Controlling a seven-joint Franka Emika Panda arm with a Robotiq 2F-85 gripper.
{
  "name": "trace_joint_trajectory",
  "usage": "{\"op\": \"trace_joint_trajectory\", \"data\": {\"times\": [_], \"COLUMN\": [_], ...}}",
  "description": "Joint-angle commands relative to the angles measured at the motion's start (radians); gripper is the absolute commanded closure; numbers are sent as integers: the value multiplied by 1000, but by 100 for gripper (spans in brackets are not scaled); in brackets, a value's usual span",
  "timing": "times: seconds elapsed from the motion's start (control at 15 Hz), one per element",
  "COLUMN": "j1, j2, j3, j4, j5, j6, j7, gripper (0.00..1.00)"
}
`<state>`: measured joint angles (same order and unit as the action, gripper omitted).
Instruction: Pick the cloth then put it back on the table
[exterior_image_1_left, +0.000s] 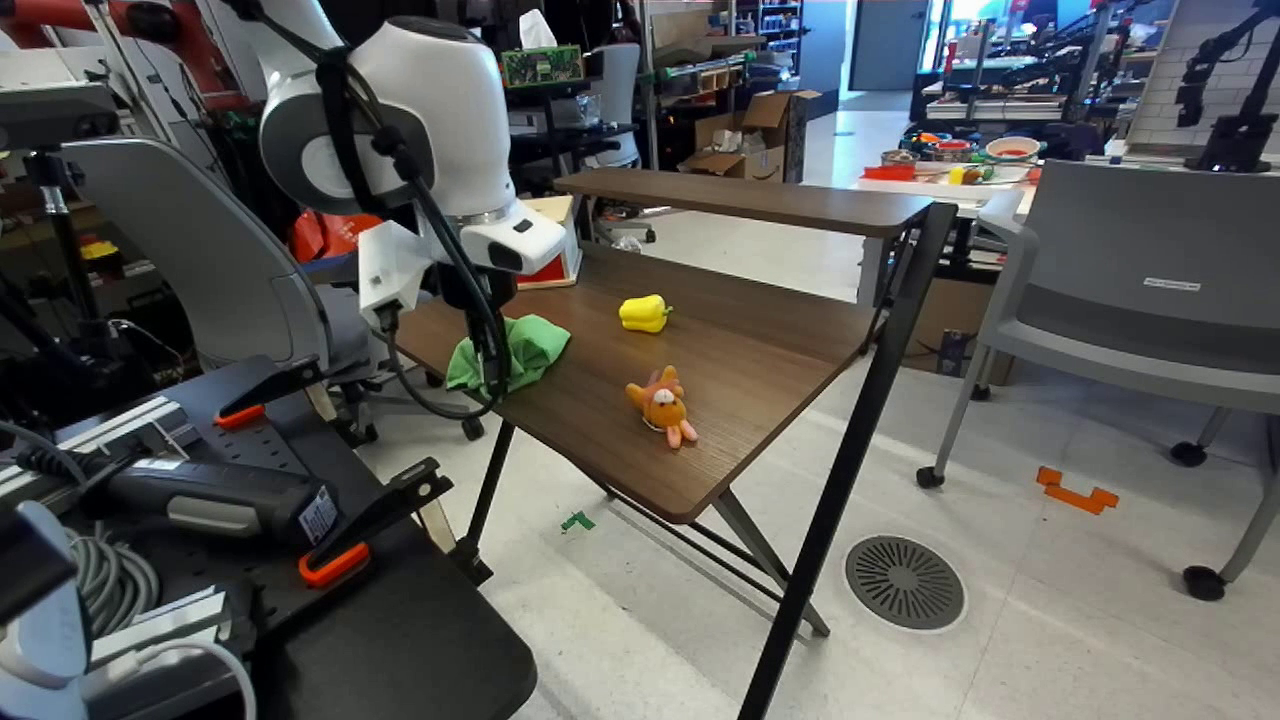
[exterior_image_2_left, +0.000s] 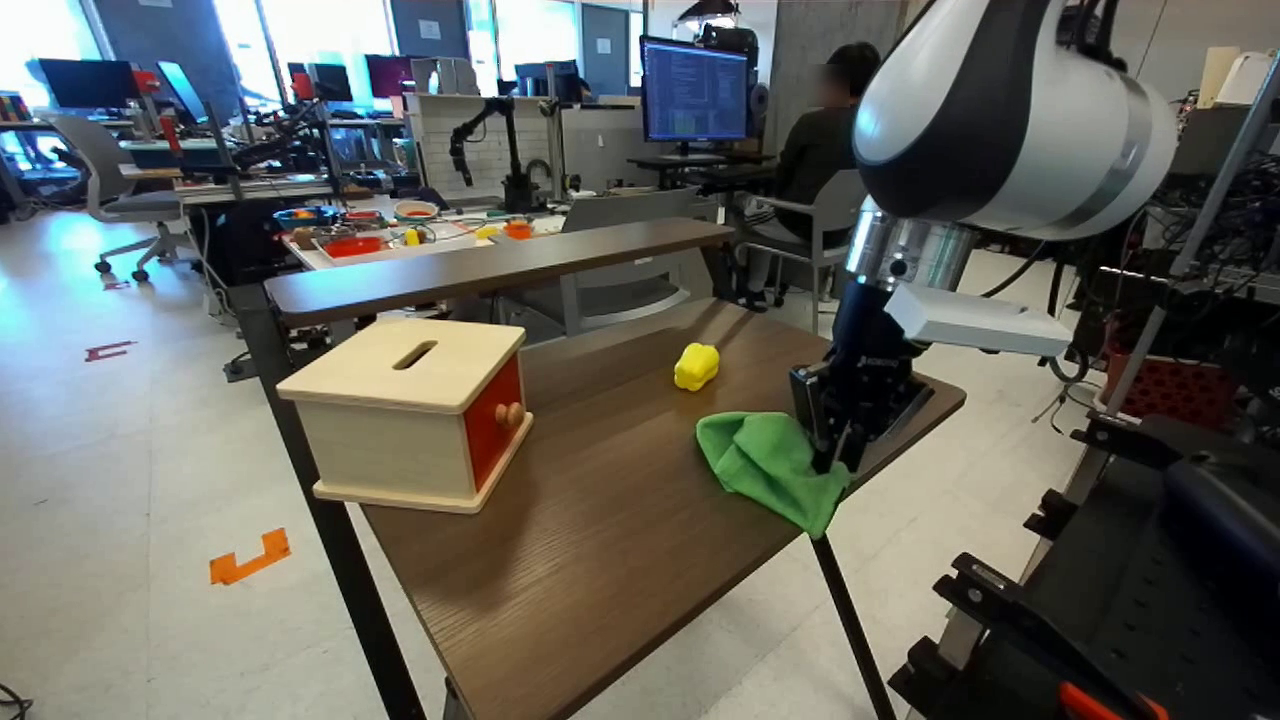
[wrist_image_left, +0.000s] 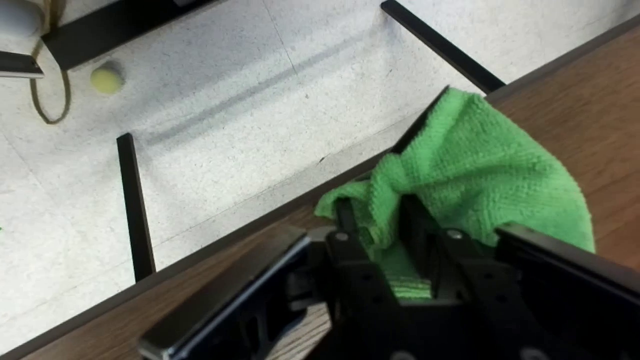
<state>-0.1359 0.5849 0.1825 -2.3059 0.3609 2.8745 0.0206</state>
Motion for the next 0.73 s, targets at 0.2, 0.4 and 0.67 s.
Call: {"op": "trace_joint_trajectory", "data": {"times": [0.2, 0.4, 0.67], "j1": [-47, -25, 28], "j2": [-338, -500, -482], "j3": [32, 6, -41], "j4": [-177, -256, -240], "j5": [-18, 17, 6], "j6": [-215, -295, -276], "j7": [-174, -254, -229], "gripper": [14, 0, 0]}}
